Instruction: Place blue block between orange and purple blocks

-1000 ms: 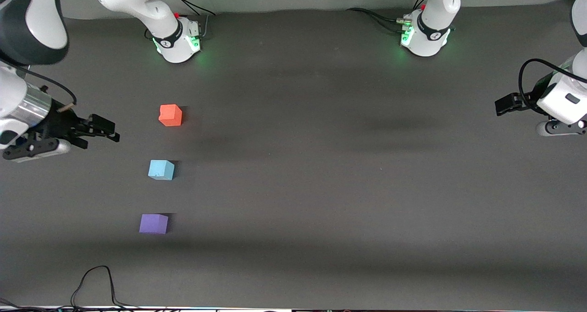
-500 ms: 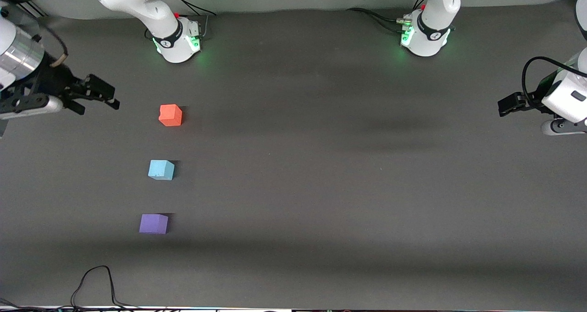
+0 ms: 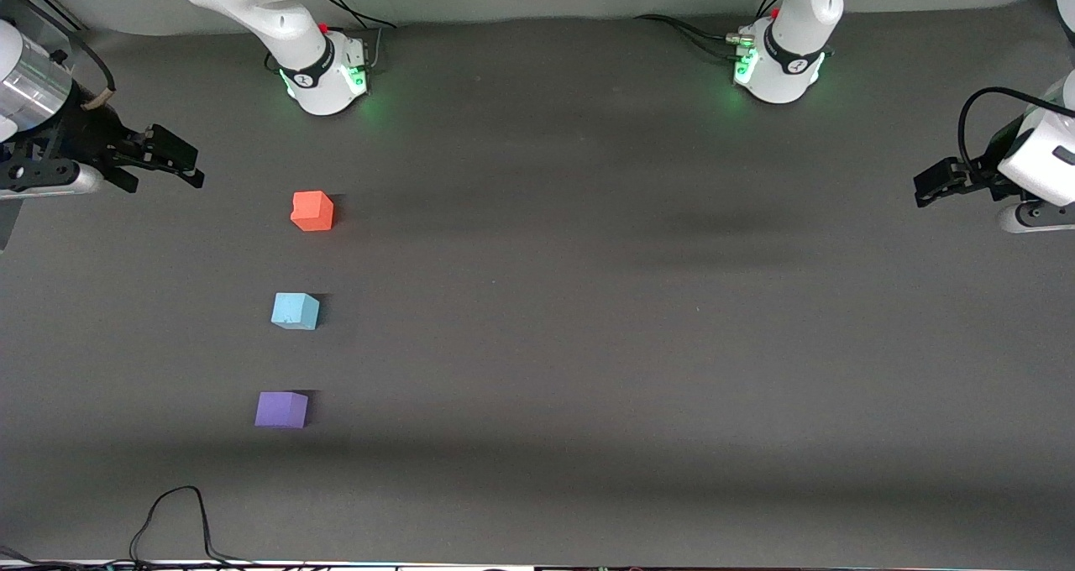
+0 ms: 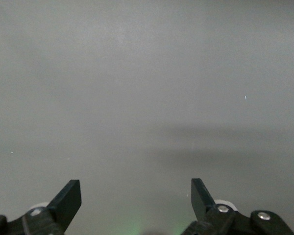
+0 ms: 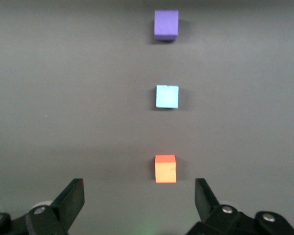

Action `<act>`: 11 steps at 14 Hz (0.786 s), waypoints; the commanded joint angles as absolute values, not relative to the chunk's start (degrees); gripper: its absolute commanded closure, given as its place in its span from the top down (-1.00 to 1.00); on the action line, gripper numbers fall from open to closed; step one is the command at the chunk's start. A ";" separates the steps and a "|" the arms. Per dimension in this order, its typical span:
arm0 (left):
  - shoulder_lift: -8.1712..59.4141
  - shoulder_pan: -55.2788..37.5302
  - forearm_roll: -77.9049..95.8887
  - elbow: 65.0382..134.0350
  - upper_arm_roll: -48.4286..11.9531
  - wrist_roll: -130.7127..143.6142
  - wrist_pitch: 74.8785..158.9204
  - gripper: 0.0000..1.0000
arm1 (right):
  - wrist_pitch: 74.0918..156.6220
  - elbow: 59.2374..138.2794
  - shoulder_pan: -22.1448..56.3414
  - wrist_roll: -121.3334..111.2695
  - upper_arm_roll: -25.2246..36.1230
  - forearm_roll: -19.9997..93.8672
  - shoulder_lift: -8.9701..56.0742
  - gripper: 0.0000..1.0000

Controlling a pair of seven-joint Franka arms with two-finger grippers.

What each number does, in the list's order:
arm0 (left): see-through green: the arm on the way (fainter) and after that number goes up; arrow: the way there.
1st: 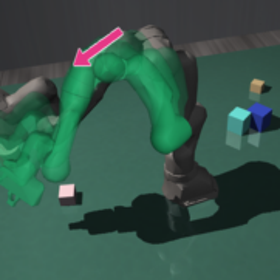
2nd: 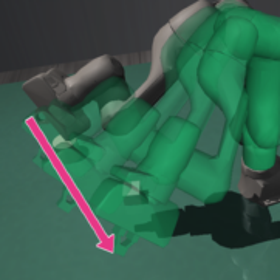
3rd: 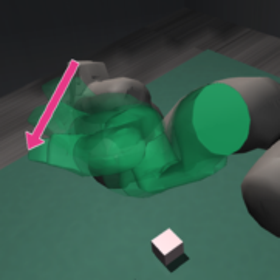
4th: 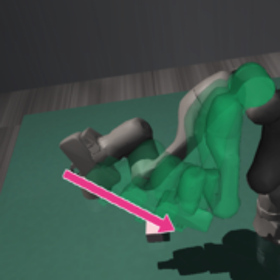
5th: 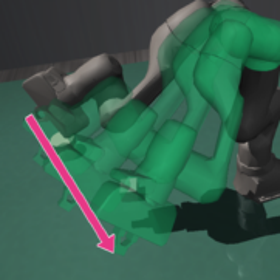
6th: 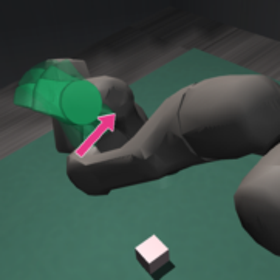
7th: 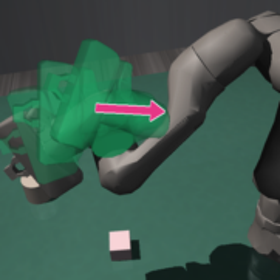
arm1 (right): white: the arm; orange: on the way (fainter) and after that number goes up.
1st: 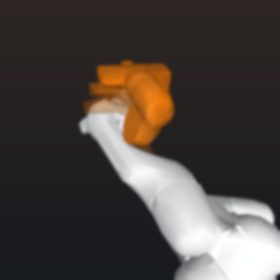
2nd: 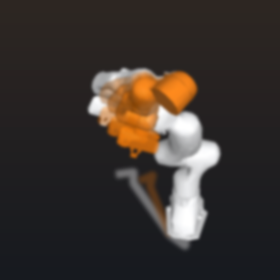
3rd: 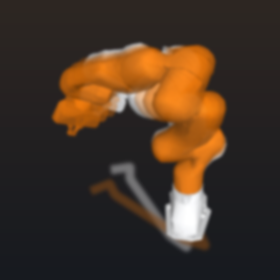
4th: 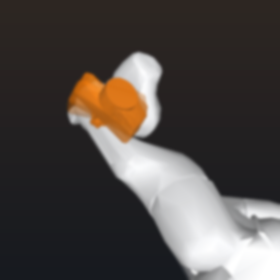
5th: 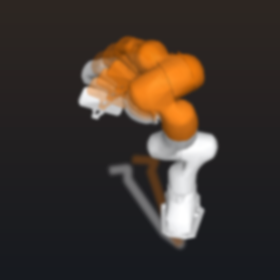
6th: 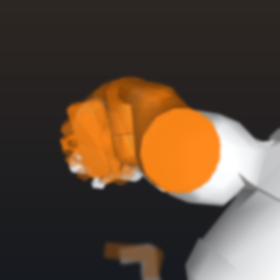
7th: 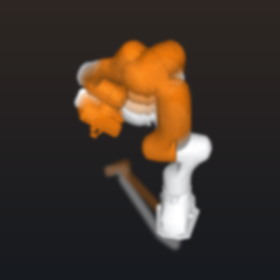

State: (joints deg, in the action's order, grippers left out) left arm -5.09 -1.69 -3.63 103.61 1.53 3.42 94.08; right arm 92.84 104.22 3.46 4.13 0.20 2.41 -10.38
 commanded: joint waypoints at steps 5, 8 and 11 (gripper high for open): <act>-6.68 -1.93 -3.08 105.29 1.76 2.55 94.66 1.00 | 92.90 106.00 2.02 4.04 -2.11 1.41 -11.61 1.00; -6.68 -1.93 -3.08 105.29 1.76 2.55 94.57 1.00 | 95.35 105.91 2.02 4.22 -2.11 1.32 -10.81 1.00; -6.68 -1.85 -3.08 105.29 1.76 2.55 94.57 1.00 | 96.68 105.82 1.93 4.31 -2.11 1.32 -9.32 1.00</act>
